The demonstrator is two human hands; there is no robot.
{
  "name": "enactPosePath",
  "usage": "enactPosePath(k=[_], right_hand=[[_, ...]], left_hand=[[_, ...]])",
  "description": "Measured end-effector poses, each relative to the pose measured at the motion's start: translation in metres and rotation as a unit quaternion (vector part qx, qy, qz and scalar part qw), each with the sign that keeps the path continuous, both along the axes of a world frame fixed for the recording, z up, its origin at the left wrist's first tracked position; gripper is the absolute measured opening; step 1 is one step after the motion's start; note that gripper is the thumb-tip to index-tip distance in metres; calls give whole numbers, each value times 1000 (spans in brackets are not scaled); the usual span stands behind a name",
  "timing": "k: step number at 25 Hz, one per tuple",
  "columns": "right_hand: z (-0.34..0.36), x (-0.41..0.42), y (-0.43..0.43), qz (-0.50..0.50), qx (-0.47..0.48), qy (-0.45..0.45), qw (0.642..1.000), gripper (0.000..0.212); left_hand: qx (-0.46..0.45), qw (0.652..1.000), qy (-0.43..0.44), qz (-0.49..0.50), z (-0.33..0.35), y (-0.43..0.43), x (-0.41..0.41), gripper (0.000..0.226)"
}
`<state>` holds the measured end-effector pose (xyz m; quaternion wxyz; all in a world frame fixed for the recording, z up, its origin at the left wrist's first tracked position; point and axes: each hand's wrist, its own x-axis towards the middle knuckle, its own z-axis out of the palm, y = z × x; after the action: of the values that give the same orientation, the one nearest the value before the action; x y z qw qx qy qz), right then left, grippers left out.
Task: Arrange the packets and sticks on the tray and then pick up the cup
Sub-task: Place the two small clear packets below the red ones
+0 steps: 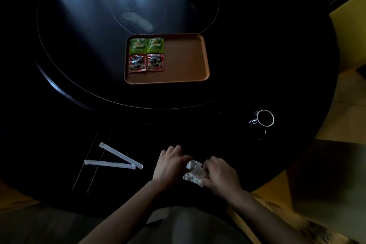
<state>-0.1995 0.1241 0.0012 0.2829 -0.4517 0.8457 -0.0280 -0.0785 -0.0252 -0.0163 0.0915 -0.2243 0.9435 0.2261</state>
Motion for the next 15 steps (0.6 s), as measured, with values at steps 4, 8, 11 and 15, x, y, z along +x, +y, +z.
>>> enactPosePath(k=[4, 8, 11, 15], right_hand=[[-5, 0, 0, -60, -8, -25, 998, 27], [-5, -16, 9, -113, -31, -73, 990, 16], [-2, -27, 16, -168, -78, -126, 975, 14], [12, -31, 5, -248, -133, -221, 934, 8]], left_hand=[[25, 999, 6, 46, -4, 0, 0, 20], [66, 992, 16, 103, -6, -1, 0, 10], [120, 982, 19, 145, 2, -4, 0, 18], [231, 942, 2, 245, 16, -17, 7, 13]])
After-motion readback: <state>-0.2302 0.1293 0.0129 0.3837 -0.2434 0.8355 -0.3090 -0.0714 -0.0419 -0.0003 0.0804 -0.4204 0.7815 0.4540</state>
